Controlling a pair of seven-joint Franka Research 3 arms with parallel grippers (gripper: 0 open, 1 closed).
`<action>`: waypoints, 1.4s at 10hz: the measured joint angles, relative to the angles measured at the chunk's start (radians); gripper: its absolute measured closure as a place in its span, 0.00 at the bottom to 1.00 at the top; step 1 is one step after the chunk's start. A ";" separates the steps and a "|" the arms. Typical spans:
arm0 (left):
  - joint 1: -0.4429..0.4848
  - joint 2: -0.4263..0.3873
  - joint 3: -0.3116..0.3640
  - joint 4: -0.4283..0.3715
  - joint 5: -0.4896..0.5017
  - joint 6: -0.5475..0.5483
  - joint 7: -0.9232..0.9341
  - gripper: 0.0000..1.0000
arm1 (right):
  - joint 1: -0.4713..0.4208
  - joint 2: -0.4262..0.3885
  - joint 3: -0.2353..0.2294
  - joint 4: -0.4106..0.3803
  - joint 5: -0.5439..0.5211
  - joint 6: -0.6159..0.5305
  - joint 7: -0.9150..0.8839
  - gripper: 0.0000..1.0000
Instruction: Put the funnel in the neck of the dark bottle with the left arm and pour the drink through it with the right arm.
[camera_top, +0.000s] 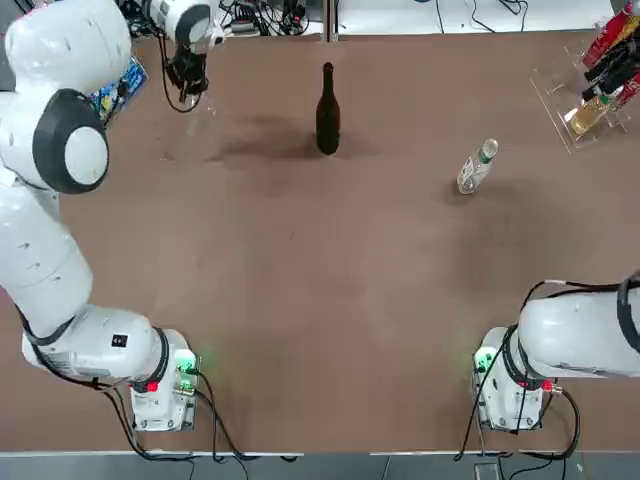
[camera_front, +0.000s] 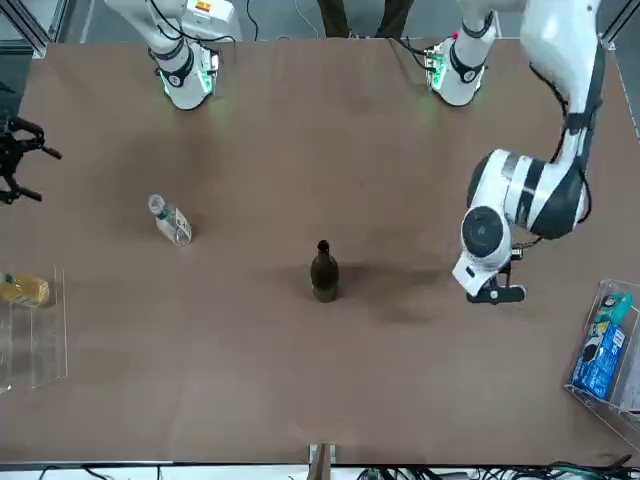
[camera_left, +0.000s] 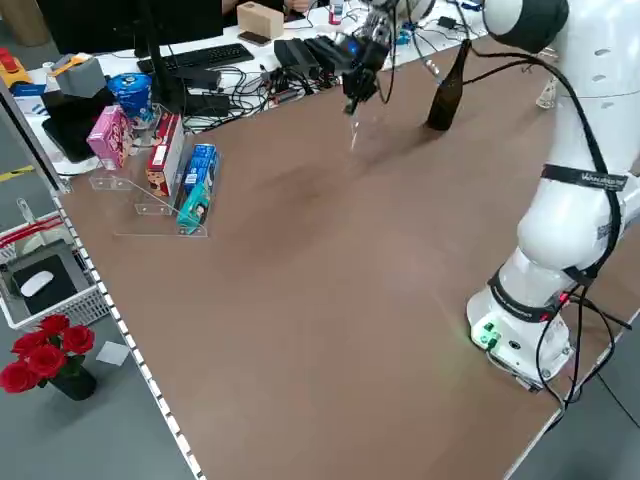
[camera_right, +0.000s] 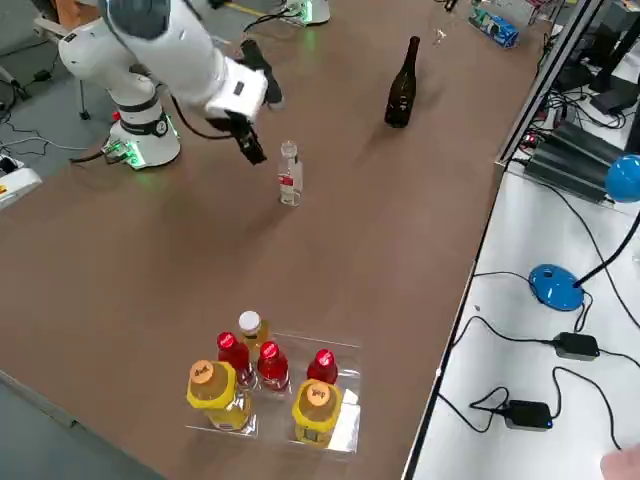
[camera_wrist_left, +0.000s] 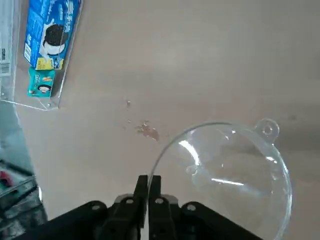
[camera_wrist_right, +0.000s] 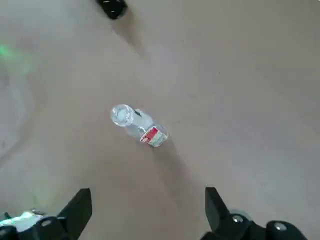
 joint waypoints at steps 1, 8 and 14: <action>0.001 -0.033 -0.017 0.035 -0.048 -0.001 -0.001 0.95 | -0.011 0.050 -0.018 -0.003 0.052 -0.011 -0.120 0.00; 0.009 -0.199 -0.293 0.186 -0.201 0.023 -0.155 0.95 | -0.042 0.310 -0.032 -0.004 0.314 -0.127 -0.672 0.00; -0.085 -0.120 -0.375 0.221 -0.205 0.251 -0.257 0.96 | -0.068 0.594 -0.038 -0.003 0.488 -0.184 -1.078 0.00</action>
